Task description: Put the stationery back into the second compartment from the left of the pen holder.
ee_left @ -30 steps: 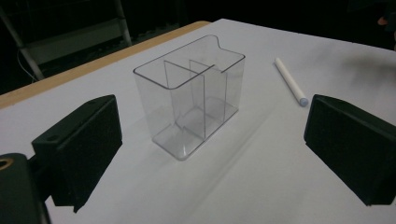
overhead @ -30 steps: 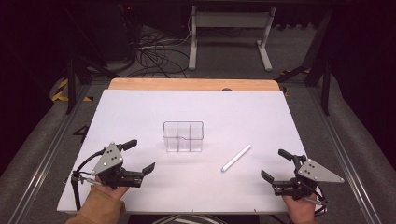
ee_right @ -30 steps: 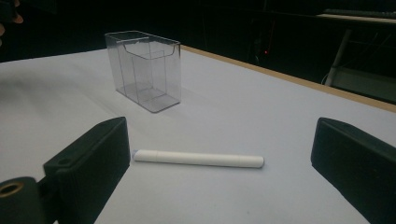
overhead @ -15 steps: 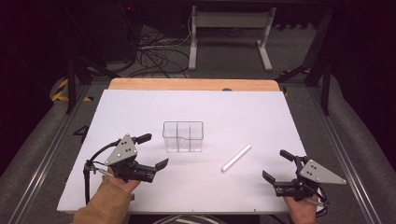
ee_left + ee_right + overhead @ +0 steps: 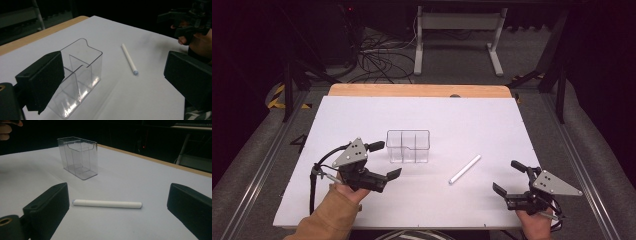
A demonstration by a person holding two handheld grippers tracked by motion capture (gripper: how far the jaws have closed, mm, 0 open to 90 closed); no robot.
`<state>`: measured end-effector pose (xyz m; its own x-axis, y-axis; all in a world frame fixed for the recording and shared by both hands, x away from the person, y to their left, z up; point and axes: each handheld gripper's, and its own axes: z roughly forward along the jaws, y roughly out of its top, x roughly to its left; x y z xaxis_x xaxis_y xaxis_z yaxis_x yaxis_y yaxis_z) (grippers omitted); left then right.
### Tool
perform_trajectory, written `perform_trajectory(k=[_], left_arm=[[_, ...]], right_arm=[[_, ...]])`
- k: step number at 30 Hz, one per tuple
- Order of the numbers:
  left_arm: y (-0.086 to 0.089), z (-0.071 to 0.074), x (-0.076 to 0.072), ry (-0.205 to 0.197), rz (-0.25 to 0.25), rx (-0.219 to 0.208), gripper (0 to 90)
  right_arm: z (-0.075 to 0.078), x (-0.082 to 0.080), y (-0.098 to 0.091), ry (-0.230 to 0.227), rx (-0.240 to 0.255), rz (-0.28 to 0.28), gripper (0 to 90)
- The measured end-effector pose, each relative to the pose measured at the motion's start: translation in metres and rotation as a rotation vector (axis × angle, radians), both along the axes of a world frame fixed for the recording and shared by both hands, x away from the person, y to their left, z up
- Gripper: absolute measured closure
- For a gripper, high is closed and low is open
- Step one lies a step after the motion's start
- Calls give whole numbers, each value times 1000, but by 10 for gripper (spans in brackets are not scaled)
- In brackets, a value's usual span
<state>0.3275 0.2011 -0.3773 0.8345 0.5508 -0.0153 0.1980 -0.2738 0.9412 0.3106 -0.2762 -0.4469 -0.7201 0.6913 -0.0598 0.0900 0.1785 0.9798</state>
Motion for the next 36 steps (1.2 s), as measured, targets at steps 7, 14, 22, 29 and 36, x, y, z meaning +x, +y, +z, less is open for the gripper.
perform_trajectory(k=[7, 14, 22, 29, 36], left_arm=[[-20, 9, 6, 40, -25, 28, 31], [-52, 11, 17, 67, -70, 80, 49], [-83, 9, 26, 123, -101, 91, 75], [-119, 6, 38, 187, -129, 165, 80], [-138, 2, 46, 219, -160, 156, 82]], right_arm=[[0, 1, -2, 23, 7, -1, 46], [1, 1, 2, 25, -56, 3, 30], [6, 1, 1, 33, -95, 22, 45], [7, 0, -1, 37, -80, 26, 44], [7, -2, -2, 32, -79, 31, 50]])
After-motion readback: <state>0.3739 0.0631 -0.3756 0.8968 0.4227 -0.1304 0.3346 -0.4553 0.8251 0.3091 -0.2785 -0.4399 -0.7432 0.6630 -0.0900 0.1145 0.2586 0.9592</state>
